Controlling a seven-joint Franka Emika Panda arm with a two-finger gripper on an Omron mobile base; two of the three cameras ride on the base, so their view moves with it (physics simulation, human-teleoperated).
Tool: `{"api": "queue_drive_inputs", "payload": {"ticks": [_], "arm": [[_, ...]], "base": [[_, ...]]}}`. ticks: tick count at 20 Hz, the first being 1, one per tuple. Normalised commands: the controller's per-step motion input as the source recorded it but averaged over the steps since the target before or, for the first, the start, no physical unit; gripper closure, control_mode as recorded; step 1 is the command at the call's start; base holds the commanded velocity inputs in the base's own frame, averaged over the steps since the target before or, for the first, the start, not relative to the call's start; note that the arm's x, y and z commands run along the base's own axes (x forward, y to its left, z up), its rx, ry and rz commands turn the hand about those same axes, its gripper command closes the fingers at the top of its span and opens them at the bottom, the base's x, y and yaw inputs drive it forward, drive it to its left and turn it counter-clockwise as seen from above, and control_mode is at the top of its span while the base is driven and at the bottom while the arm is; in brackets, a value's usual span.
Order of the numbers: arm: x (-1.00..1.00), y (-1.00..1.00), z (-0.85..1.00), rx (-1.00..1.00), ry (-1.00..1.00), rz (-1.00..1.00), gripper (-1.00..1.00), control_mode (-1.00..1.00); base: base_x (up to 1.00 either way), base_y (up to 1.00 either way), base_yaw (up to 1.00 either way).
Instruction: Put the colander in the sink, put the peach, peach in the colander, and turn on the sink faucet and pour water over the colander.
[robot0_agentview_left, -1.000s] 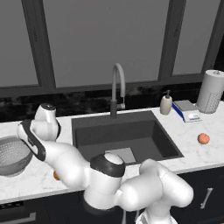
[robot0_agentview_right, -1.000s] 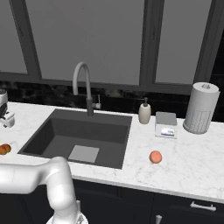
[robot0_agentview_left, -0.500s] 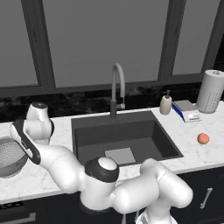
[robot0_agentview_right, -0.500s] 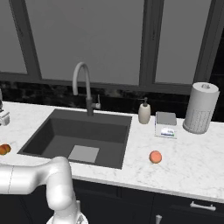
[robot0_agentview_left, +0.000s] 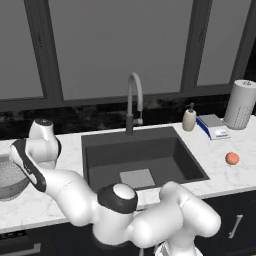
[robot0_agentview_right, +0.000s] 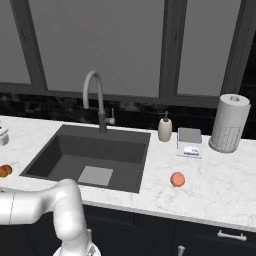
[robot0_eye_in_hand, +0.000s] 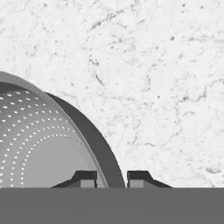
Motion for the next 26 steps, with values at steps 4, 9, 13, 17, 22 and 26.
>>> {"api": "queue_drive_inputs", "payload": {"ticks": [4,9,13,17,22,26], "arm": [[-0.34,-0.11,0.14,0.02,-0.14,-0.03,1.00,-1.00],[-0.27,-0.32,0.50,0.05,-0.12,-0.03,1.00,-1.00],[-0.38,-0.53,0.66,0.12,-0.08,-0.01,1.00,-1.00],[-0.56,-0.75,0.53,0.15,0.00,-0.06,1.00,-1.00],[-0.55,-0.85,0.40,0.05,0.00,-0.08,1.00,-1.00],[-0.40,-0.97,0.18,0.00,0.00,-0.10,1.00,-1.00]], "base": [[0.00,0.00,0.00],[0.00,0.00,0.00],[0.00,0.00,0.00],[0.00,0.00,0.00],[0.00,0.00,0.00],[0.00,0.00,0.00]]}}
